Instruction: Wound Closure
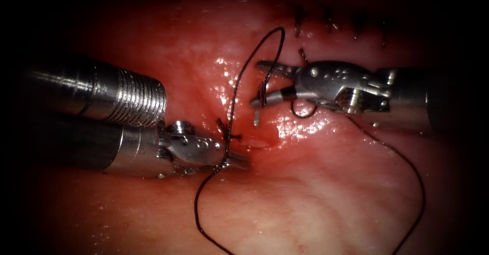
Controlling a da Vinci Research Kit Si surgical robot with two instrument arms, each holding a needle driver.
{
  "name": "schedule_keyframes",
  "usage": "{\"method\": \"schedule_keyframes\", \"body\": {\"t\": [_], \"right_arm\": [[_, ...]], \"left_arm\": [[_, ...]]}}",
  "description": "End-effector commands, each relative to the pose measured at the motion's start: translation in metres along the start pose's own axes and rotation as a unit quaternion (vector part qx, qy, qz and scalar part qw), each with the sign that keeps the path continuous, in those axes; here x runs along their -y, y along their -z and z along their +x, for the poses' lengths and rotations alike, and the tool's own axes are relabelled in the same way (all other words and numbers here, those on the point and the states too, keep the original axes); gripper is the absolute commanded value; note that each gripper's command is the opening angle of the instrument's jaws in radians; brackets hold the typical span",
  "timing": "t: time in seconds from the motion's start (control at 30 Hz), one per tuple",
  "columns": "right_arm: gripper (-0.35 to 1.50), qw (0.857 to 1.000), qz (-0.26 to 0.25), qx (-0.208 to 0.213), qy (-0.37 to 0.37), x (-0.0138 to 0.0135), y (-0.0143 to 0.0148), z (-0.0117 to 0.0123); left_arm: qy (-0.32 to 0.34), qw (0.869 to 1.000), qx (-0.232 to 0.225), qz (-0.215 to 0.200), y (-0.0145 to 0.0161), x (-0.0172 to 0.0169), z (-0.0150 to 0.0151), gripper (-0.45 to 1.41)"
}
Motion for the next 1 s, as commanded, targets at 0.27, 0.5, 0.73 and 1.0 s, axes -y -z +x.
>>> {"method": "schedule_keyframes", "body": {"t": [0.27, 0.5, 0.73, 1.0], "right_arm": [[1.18, 0.997, -0.025, -0.055, 0.057, 0.0000, -0.0006, 0.0010], [1.18, 0.995, -0.024, -0.056, 0.073, 0.0004, -0.0009, 0.0004], [-0.35, 0.996, 0.011, -0.065, 0.058, 0.0016, -0.0005, -0.0008], [-0.35, 0.997, 0.040, -0.039, -0.050, 0.0020, -0.0007, -0.0014]], "left_arm": [[0.000, 1.000, 0.000, 0.000, -0.0008, -0.0001, 0.0002, -0.13], [0.000, 1.000, 0.000, 0.000, -0.0008, -0.0002, 0.0002, -0.13], [0.000, 1.000, 0.000, -0.001, -0.0007, -0.0002, 0.0002, -0.13], [0.000, 1.000, 0.000, -0.001, -0.0006, -0.0002, 0.0002, -0.13]]}}
